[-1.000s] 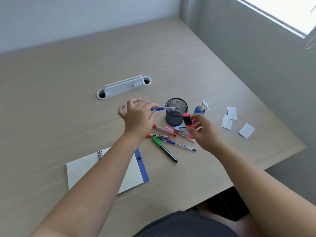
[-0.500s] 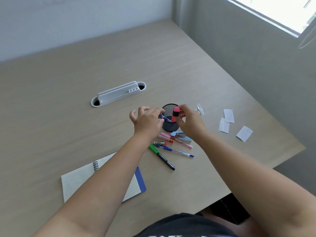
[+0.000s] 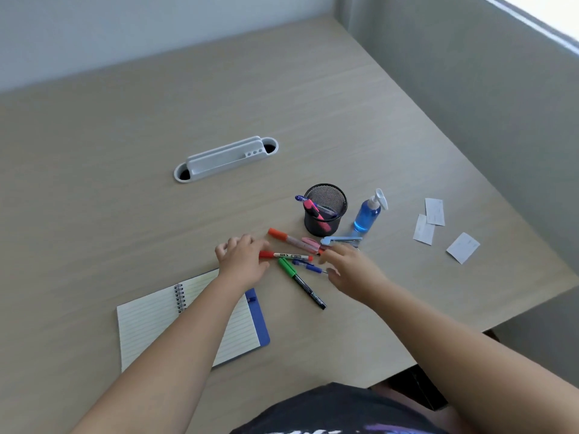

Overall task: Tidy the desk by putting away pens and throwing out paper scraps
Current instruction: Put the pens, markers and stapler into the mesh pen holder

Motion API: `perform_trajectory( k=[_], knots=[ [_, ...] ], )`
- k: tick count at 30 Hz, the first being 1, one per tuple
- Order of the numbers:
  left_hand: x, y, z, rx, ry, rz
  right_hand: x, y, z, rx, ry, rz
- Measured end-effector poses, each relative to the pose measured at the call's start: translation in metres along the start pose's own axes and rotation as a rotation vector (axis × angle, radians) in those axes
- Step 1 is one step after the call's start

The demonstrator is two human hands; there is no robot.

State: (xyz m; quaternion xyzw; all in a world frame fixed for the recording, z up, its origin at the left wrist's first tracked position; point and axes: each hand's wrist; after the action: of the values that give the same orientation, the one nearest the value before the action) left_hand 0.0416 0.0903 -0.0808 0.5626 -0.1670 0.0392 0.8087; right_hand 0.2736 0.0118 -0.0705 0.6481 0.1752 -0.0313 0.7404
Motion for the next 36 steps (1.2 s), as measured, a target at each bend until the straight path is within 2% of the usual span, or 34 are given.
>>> perform_trajectory(
  k=[3,8,11,15,18,21,23,27,30,36],
  knots=[
    [-0.001,-0.005,0.0,-0.019,-0.012,0.081,-0.007,-0.01,-0.003,-0.187,-0.091,0.038],
    [0.0,0.003,0.001,0.002,0.007,0.153,-0.006,-0.015,-0.012,-0.253,-0.208,0.051],
    [0.001,0.015,0.008,0.01,0.043,0.315,-0.002,-0.007,-0.006,-0.169,-0.285,-0.048],
    [0.006,0.036,0.022,0.078,-0.026,0.443,0.001,0.02,0.005,0.088,-0.311,-0.254],
    [0.015,0.055,0.03,0.151,-0.095,0.493,-0.004,0.053,-0.002,0.301,-0.402,-0.492],
    [0.025,0.069,0.033,0.211,-0.183,0.506,-0.01,0.085,-0.025,0.389,-0.448,-0.674],
    [0.033,0.077,0.034,0.247,-0.234,0.509,-0.012,0.097,-0.042,0.431,-0.448,-0.71],
    [0.048,0.091,0.037,0.301,-0.309,0.53,-0.008,0.096,-0.059,0.373,-0.443,-0.597],
    [0.051,0.095,0.034,0.3,-0.304,0.642,0.0,0.08,-0.06,0.302,-0.447,-0.51],
    [0.051,0.098,0.017,0.359,-0.271,0.697,0.01,0.059,-0.049,0.239,-0.434,-0.47]
  ],
)
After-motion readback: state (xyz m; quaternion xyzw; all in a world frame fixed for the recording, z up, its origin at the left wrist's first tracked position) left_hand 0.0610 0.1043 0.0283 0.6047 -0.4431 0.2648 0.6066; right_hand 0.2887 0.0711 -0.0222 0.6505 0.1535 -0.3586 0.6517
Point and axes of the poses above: each hand's wrist, its own z-axis away from the middle knuckle, its own y-axis out of the back of the hand, x = y × z, and after that the axes turned 10 degrees about z, right-handed
